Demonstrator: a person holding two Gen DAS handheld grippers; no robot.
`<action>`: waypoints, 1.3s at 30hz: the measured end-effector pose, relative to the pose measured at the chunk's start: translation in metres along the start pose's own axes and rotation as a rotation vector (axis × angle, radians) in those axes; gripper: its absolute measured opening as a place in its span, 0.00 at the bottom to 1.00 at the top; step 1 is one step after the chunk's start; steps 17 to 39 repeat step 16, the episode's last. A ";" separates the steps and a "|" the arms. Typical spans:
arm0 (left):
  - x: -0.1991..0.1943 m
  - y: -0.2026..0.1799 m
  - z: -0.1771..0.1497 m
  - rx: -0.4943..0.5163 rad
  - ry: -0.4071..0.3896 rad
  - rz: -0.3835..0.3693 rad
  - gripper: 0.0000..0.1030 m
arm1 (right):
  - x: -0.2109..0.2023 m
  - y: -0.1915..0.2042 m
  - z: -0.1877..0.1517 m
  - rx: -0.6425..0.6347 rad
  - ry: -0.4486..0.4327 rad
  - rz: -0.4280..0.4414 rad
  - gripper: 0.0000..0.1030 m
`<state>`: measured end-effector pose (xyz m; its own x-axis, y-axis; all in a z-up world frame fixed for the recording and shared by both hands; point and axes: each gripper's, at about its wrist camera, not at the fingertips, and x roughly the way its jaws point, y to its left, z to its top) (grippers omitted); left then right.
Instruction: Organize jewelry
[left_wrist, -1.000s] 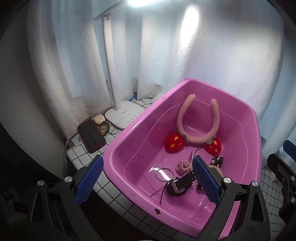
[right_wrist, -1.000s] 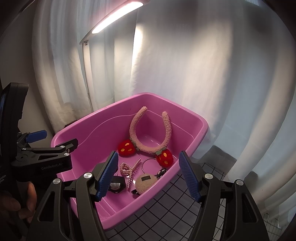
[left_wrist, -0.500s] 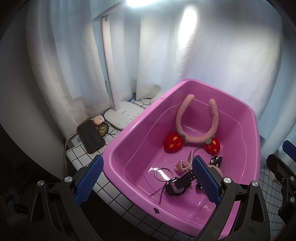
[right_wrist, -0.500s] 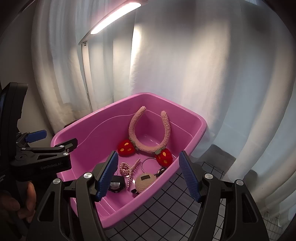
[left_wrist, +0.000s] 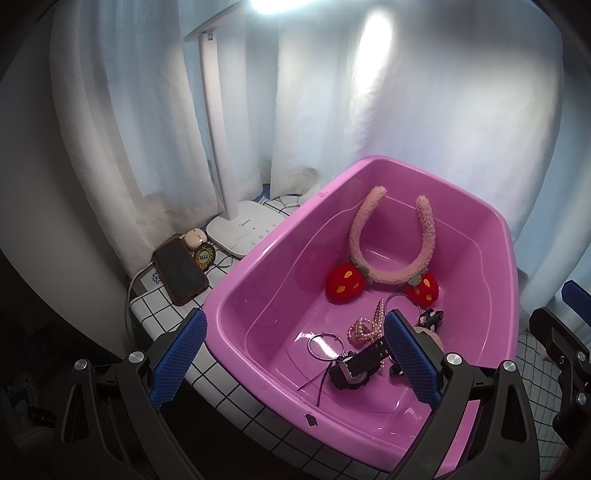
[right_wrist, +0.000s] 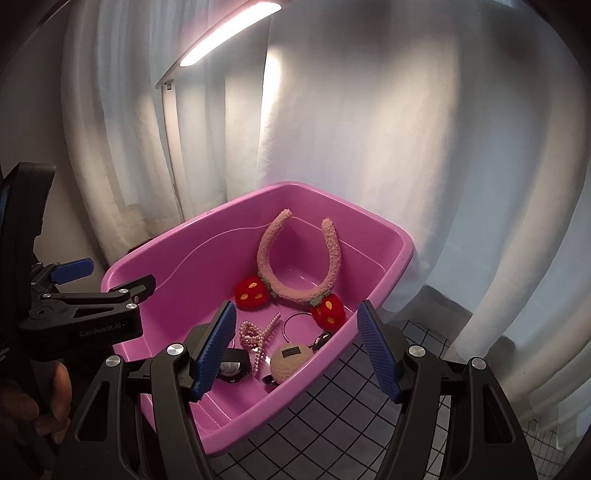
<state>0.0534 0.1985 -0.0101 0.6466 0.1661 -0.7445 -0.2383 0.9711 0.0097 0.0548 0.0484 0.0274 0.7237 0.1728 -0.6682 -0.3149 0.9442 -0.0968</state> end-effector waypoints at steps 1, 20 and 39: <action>0.000 0.000 0.000 0.002 -0.001 0.001 0.92 | 0.000 0.000 0.000 0.001 0.001 0.000 0.63; -0.001 0.001 0.000 0.006 -0.007 -0.001 0.92 | 0.001 0.001 -0.001 0.009 0.006 -0.003 0.63; -0.001 0.001 0.000 0.006 -0.007 -0.001 0.92 | 0.001 0.001 -0.001 0.009 0.006 -0.003 0.63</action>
